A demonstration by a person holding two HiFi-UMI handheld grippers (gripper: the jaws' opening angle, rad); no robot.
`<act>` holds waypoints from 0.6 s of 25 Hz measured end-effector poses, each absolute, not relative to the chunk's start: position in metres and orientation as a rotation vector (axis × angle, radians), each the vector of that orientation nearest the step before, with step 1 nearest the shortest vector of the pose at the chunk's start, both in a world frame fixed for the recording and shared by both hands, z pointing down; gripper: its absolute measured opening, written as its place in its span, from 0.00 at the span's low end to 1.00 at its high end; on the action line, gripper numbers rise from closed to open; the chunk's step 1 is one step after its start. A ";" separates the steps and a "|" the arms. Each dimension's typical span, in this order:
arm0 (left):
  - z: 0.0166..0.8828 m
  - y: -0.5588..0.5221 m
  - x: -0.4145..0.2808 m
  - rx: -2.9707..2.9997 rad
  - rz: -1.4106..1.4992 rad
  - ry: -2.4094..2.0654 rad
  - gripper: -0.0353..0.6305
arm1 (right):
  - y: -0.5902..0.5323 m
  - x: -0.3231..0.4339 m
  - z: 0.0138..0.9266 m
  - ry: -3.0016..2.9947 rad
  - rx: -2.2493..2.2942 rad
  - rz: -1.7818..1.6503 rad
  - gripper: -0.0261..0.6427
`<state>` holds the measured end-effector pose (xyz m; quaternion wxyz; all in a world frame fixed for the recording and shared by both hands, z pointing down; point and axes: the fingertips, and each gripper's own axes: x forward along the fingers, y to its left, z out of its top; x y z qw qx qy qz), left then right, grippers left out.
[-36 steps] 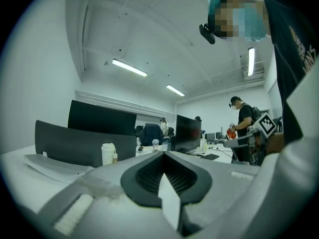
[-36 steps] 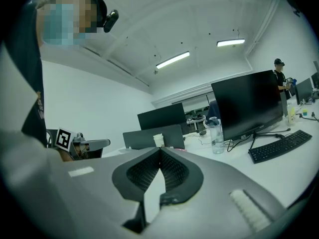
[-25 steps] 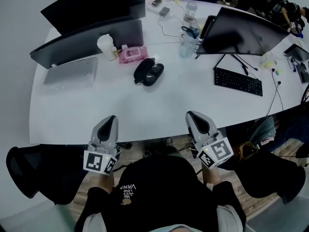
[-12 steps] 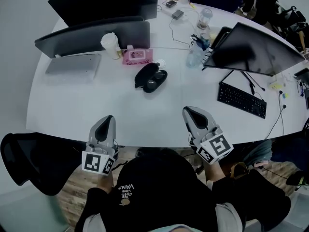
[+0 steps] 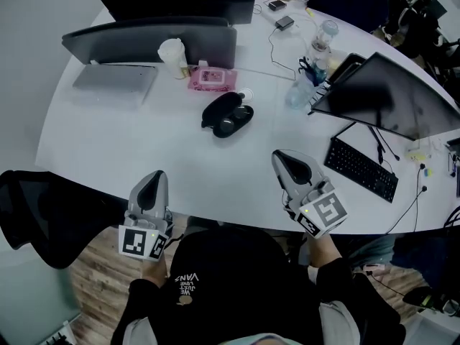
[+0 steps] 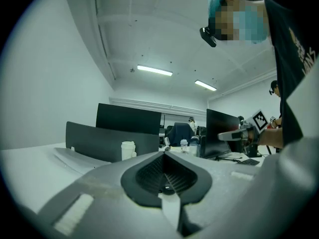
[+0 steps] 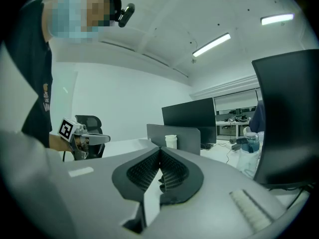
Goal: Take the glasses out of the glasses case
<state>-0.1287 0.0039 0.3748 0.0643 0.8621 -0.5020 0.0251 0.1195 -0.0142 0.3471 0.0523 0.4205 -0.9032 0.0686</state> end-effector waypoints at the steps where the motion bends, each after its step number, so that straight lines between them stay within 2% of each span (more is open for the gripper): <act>1: 0.376 0.006 -0.129 2.590 0.079 -1.532 0.05 | -0.017 0.120 0.348 -2.748 1.259 0.201 0.04; 15: 0.387 0.009 -0.145 2.496 0.084 -1.623 0.05 | -0.061 0.107 0.376 -2.717 1.091 0.139 0.04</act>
